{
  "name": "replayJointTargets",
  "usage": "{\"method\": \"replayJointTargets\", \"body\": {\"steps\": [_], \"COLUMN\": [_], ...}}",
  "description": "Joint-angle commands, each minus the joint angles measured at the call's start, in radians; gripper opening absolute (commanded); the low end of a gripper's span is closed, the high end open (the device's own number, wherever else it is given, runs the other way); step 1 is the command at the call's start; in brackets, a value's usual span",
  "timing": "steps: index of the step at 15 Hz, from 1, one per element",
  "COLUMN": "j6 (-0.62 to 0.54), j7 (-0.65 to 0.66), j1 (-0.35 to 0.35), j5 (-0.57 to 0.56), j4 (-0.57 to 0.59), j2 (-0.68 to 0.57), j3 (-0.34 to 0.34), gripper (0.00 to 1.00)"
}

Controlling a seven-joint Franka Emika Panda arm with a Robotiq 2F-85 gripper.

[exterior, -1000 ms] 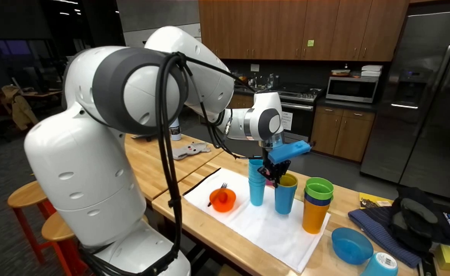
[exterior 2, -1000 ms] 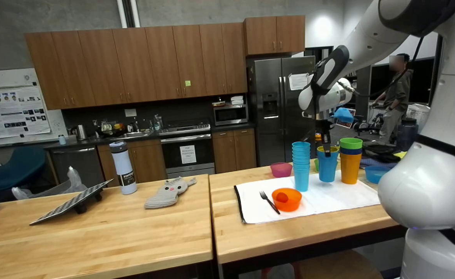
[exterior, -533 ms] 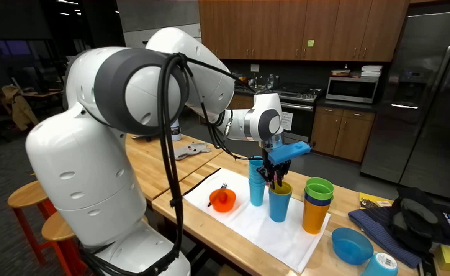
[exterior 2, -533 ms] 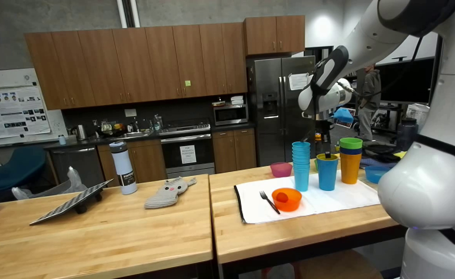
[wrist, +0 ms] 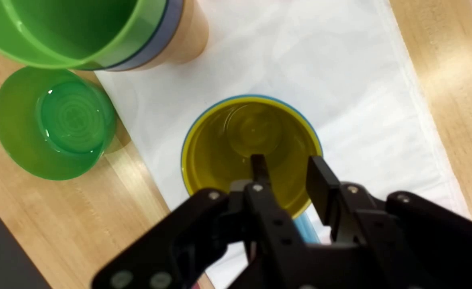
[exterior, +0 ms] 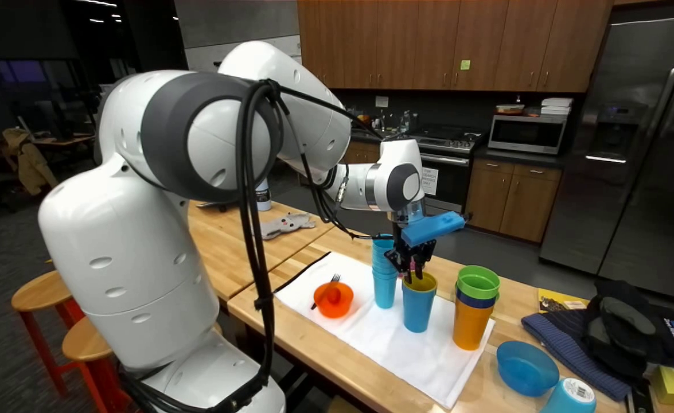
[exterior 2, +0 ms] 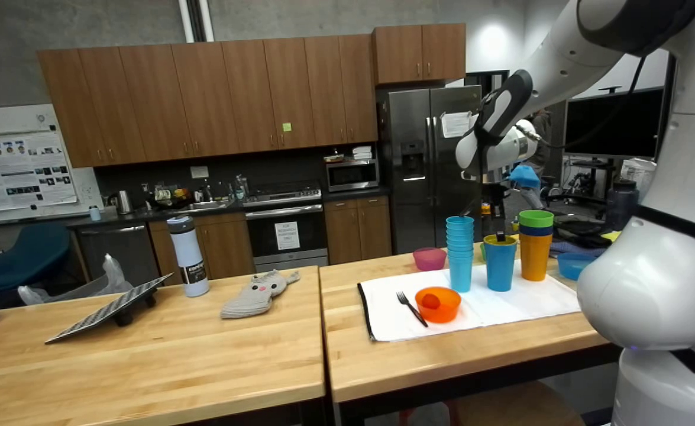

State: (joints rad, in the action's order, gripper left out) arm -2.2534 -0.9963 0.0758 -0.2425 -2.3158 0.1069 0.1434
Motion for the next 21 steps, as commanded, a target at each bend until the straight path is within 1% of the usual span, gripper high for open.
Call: {"method": "replayJointTargets", "body": {"steps": [1,5,6,7,8,10,11,13,14,21], "j6": [0.002,0.002,0.002,-0.002,0.009,0.006,0.005,-0.003,0.003,0.074], "j7": [-0.001,-0.001,-0.001,-0.006,-0.011,-0.008,0.002,0.005,0.006,-0.043], "j1": [0.006,0.006,0.006,0.009,0.013,0.025,0.031,0.043,0.047,0.044], "j5": [0.001,0.001,0.001,0.002,0.014,0.006,0.002,-0.003,-0.005,0.02], "j4": [0.001,0.001,0.001,-0.003,-0.005,-0.013,-0.018,-0.027,-0.028,-0.031], "j2": [0.0,0.0,0.0,0.008,0.015,0.034,0.045,0.066,0.075,0.175], "j3": [-0.006,-0.006,-0.006,-0.001,0.003,0.012,0.015,0.021,0.022,0.04], "gripper": [0.33,0.33,0.58,0.59,0.63,0.75,0.83,0.95,0.99,1.0]}}
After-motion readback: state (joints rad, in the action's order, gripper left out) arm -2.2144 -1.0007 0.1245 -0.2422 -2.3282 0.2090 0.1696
